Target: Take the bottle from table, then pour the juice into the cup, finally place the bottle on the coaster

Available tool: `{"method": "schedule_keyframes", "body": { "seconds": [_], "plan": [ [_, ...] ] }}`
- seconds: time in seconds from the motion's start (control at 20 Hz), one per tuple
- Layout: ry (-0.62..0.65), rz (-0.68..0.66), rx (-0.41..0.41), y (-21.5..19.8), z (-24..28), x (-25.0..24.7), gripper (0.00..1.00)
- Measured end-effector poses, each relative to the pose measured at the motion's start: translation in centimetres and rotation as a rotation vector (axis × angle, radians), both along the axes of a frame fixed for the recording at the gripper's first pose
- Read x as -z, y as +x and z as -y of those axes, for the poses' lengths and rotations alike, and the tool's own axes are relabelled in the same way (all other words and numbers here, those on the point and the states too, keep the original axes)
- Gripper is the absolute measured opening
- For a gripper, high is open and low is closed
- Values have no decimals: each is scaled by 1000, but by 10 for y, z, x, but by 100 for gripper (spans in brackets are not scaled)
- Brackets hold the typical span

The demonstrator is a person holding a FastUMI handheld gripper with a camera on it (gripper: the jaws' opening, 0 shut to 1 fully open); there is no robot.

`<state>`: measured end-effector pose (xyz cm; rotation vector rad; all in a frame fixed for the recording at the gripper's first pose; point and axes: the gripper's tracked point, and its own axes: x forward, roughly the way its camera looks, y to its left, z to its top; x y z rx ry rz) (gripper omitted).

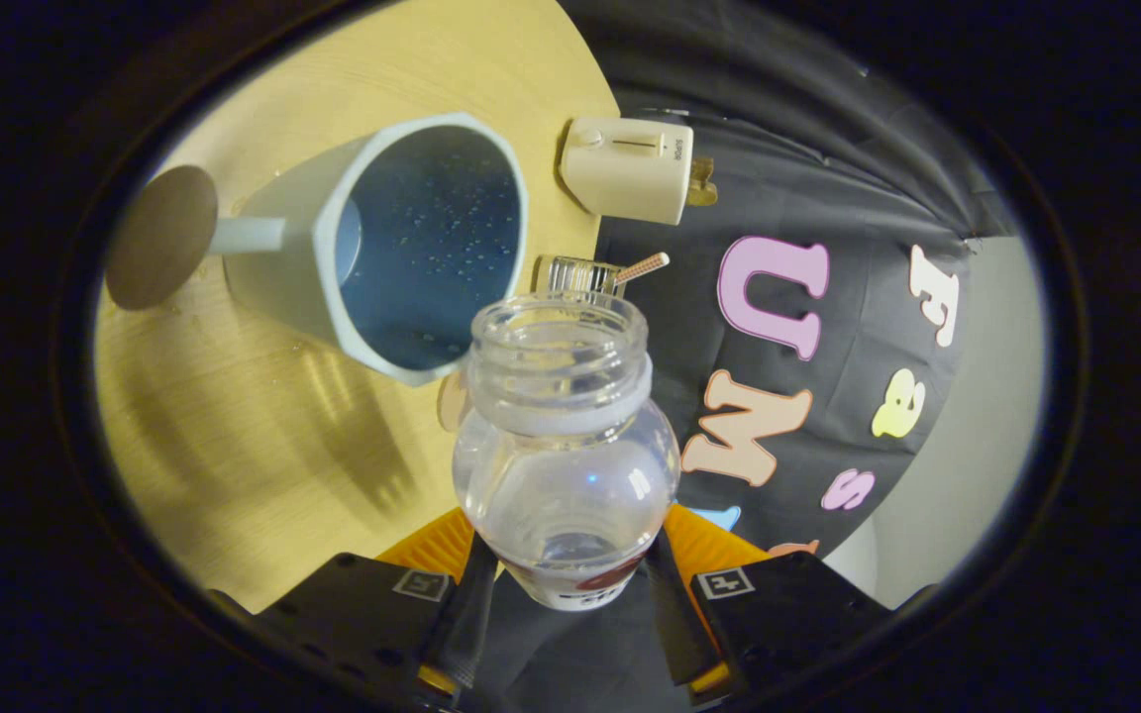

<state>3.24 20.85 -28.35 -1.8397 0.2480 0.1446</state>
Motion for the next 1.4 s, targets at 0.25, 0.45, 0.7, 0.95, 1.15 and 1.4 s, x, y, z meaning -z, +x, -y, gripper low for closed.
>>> {"method": "schedule_keyframes", "body": {
  "seconds": [0.25, 0.45, 0.7, 0.95, 1.15, 1.4],
  "plan": [
    [-45, 0, -17, 0, -2, 1, 75],
    [-70, -9, -31, 1, -2, 2, 75],
    [-103, -1, -25, 4, 2, 2, 75],
    [-133, 13, -43, 8, -7, -4, 75],
    [-158, 4, -49, 7, -8, -3, 75],
    [-208, 5, -55, 8, -8, -6, 75]
  ]
}}
